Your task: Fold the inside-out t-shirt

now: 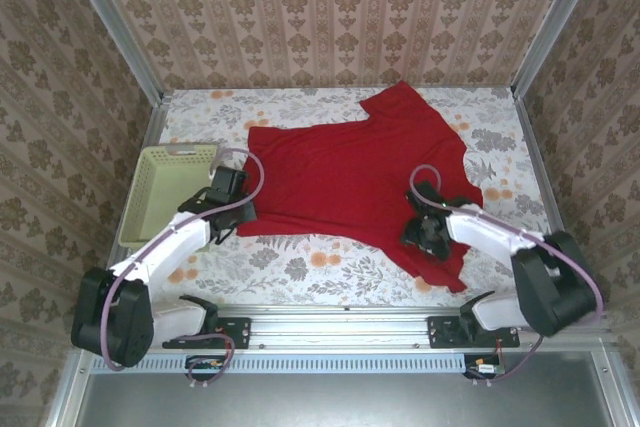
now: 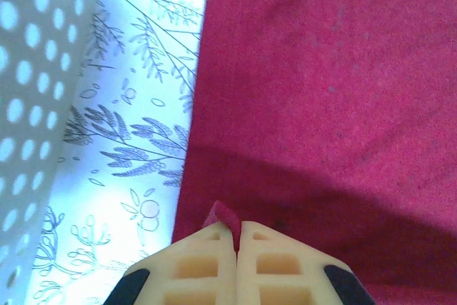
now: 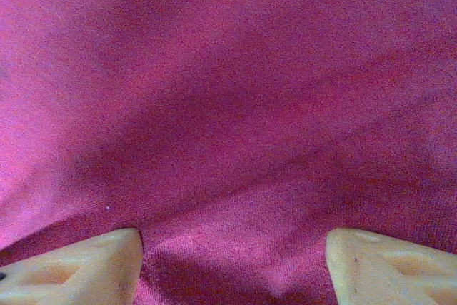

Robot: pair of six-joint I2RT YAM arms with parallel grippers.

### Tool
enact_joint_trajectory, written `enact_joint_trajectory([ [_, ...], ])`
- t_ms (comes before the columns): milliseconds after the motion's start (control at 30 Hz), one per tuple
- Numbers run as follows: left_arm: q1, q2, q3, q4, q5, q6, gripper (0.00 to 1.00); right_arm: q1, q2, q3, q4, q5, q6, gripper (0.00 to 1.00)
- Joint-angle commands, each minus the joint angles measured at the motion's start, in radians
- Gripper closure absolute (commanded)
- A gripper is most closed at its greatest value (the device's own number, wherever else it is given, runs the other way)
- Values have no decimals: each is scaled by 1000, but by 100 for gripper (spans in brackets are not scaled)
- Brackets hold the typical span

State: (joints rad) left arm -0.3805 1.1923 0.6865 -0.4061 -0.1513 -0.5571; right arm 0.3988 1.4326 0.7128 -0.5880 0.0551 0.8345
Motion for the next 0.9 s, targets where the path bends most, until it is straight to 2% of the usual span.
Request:
enact_joint_trajectory([
  [0, 46, -17, 4, -36, 0, 13, 100, 9, 127, 124, 83, -30, -75, 32],
  [100, 100, -24, 6, -41, 25, 21, 100, 28, 183, 230, 12, -7, -103, 34],
  [267, 132, 22, 41, -39, 33, 37, 100, 35, 93, 282, -132, 80, -159, 33],
  [400, 134, 78, 67, -21, 55, 42, 100, 63, -74, 184, -242, 141, -121, 33],
  [600, 133, 93, 69, -5, 56, 46, 100, 68, -315, -28, -319, 157, 54, 35],
  [733, 135, 94, 62, 6, 70, 44, 100, 38, -355, -76, -329, 213, 125, 35],
  [867, 134, 93, 55, 8, 75, 41, 100, -20, -352, -134, -233, 156, 157, 36],
])
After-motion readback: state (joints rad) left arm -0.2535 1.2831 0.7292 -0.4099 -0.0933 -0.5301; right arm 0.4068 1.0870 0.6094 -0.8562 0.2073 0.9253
